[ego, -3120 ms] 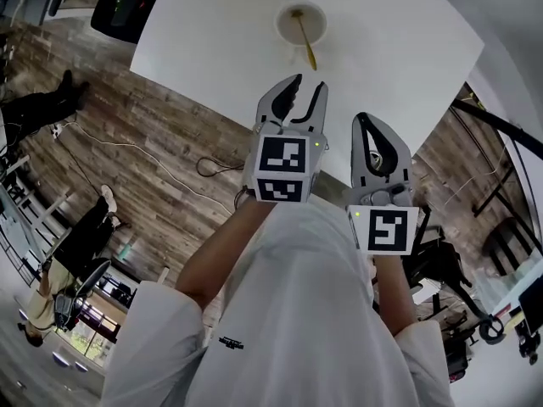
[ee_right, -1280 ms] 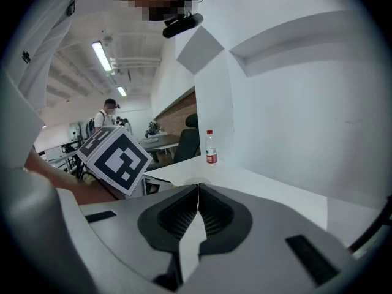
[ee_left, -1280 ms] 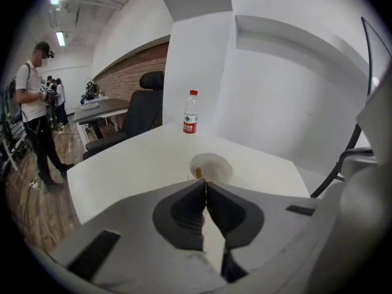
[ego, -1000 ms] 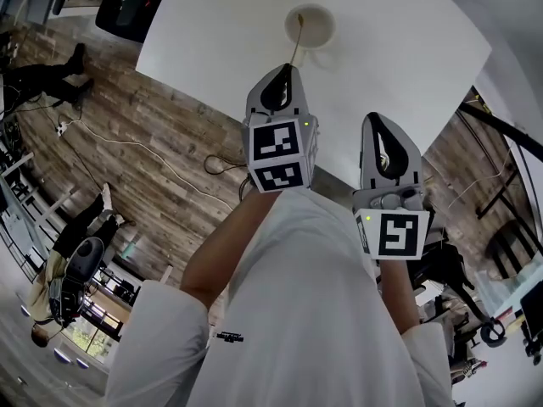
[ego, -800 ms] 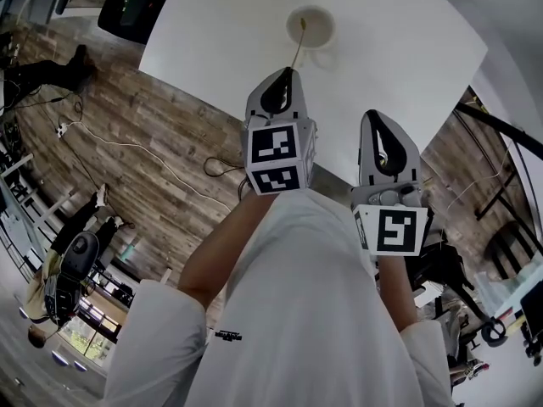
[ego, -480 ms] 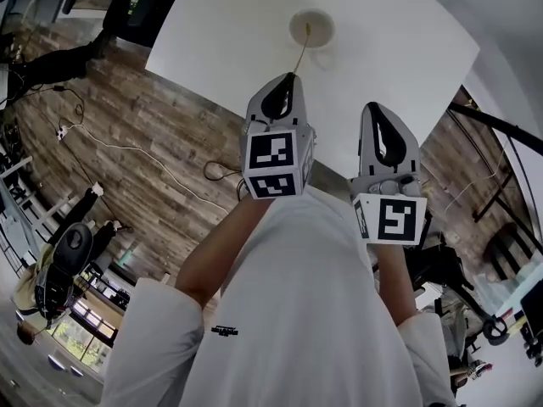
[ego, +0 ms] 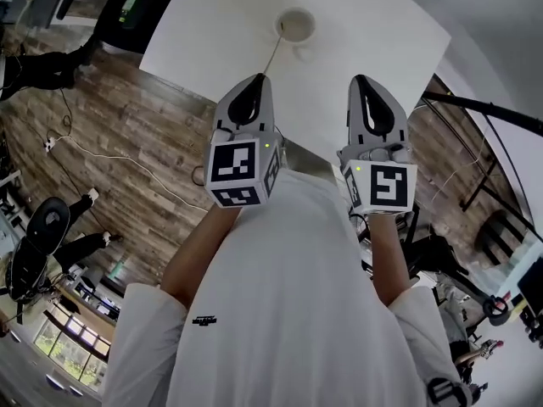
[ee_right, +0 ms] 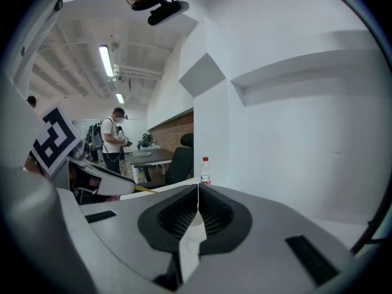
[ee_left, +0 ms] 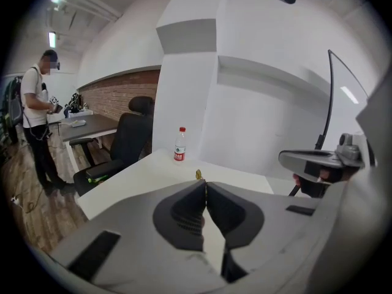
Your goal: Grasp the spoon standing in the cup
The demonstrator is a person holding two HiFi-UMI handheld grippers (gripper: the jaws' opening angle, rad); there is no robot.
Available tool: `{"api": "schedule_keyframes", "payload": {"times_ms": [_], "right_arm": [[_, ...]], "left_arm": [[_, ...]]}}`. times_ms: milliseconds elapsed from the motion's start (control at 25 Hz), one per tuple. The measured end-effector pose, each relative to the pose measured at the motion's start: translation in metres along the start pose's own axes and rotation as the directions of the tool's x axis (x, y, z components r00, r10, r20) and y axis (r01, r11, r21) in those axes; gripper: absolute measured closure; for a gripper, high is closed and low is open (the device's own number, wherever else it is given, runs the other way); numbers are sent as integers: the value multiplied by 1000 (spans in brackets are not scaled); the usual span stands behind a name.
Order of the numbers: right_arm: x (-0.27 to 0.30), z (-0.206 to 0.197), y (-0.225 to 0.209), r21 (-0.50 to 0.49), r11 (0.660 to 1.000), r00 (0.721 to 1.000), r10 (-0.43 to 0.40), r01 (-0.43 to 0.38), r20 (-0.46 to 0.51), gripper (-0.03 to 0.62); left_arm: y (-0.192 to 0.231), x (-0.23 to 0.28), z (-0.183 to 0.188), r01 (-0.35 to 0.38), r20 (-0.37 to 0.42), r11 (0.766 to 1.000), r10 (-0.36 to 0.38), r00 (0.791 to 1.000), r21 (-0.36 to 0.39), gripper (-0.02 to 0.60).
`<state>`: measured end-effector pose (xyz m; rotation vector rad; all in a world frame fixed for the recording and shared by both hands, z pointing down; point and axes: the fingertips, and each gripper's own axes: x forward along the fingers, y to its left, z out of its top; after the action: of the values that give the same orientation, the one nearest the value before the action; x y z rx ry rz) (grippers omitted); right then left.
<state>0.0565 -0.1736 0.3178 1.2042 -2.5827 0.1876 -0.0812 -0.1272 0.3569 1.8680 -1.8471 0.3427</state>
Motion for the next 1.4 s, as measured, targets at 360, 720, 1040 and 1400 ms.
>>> {"api": "schedule_keyframes", "payload": {"times_ms": [360, 720, 1040, 1400], "right_arm": [[-11, 25, 10, -43, 998, 998, 44, -42, 49, 589], [-14, 33, 23, -74, 993, 996, 91, -89, 18, 589], [-19, 27, 23, -56, 995, 997, 80, -80, -6, 589], [-20, 22, 27, -59, 995, 997, 75, -75, -18, 589]], "left_arm": [[3, -52, 31, 69, 65, 995, -73, 995, 72, 574], [7, -72, 36, 149, 75, 986, -155, 985, 79, 574], [9, -74, 39, 154, 81, 985, -160, 984, 75, 575], [13, -75, 32, 164, 62, 984, -169, 984, 72, 575]]}}
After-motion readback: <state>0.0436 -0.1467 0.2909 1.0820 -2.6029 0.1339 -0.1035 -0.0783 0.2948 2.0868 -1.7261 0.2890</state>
